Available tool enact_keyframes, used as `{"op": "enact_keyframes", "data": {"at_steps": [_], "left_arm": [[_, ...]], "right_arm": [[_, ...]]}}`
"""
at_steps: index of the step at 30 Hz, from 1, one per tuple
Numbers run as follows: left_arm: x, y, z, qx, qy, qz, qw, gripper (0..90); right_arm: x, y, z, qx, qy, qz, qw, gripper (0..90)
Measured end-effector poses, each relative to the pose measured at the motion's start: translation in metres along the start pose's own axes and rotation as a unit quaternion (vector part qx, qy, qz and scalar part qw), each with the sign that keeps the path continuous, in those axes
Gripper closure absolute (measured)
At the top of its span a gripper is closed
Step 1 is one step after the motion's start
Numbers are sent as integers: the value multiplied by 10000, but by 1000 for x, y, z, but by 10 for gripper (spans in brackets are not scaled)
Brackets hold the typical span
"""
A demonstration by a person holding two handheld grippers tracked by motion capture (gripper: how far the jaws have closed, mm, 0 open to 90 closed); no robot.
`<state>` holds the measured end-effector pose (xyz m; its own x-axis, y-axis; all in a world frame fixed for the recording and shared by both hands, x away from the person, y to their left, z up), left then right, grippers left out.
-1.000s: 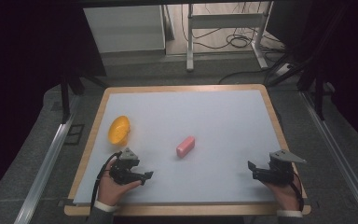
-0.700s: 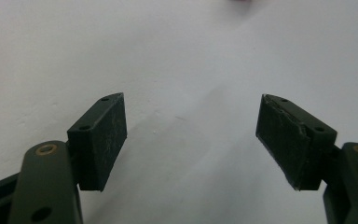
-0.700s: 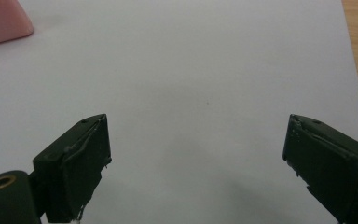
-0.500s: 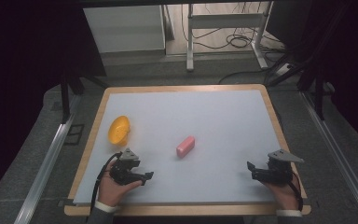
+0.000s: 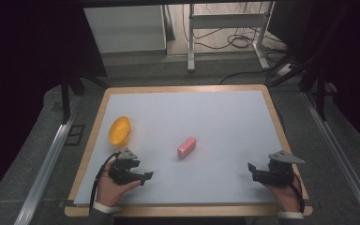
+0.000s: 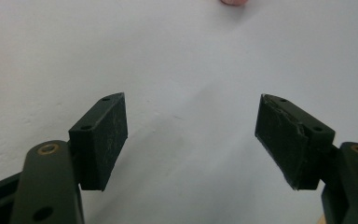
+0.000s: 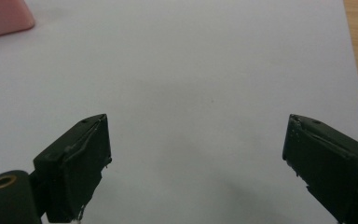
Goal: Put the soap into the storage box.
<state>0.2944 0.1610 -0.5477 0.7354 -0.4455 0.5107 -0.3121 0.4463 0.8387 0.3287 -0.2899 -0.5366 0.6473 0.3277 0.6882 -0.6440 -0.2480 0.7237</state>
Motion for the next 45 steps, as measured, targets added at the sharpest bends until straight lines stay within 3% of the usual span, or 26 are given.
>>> {"op": "enact_keyframes", "data": {"at_steps": [7, 20, 31, 45], "left_arm": [[16, 16, 6, 27, -167, 53, 9998, 260], [33, 21, 8, -14, -303, -114, 9995, 267], [43, 12, 9, -43, -337, -250, 9991, 278], [73, -3, 17, -68, -486, -463, 9977, 285]], "right_arm": [[0, 1, 3, 18, -51, 7, 10000, 75], [1, 0, -1, 29, 29, 4, 10000, 75], [-1, -3, -3, 17, 72, -61, 10000, 75], [-3, -6, -3, 7, 95, -128, 9999, 75]]}}
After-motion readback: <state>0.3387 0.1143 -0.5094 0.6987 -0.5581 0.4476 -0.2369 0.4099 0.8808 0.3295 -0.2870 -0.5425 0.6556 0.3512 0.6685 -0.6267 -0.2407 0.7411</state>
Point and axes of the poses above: each handheld gripper's, and its own axes: y roughly backward along the jaws, x roughly out of its top, z roughly to its right, the point moved 5 cm from there along -y, roughly forward along the jaws, and after that the axes turned 10 degrees about -z, right-handed, at the moved point
